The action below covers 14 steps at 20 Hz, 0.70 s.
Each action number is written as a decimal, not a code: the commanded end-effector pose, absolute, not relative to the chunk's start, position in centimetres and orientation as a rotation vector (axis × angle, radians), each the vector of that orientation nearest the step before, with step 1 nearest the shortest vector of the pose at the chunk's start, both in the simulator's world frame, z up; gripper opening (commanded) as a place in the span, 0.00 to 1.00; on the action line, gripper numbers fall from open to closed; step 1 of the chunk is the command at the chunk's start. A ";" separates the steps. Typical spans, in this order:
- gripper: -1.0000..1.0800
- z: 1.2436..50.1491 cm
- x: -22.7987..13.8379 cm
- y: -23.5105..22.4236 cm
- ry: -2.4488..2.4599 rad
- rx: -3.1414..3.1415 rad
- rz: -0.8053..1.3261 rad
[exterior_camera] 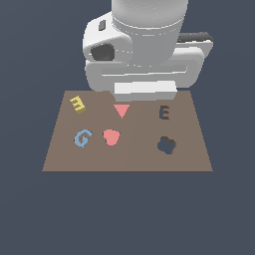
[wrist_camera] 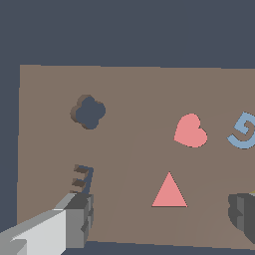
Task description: Insert a designated object into the corresponding slot on a board.
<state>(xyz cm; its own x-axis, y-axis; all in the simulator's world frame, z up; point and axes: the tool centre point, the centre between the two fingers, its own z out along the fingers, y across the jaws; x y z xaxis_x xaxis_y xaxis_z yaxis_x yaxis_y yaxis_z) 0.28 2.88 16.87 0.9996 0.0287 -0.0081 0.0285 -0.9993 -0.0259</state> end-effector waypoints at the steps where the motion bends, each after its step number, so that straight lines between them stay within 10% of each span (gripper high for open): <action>1: 0.96 16.9 0.3 2.9 -0.045 -3.115 0.013; 14: 0.96 15.2 -1.6 0.4 -0.161 -3.115 0.012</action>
<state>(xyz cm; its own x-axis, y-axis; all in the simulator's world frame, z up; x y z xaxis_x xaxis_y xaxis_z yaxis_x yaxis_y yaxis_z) -1.22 0.94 15.54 0.9960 0.0891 -0.0063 0.0889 -0.9958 -0.0234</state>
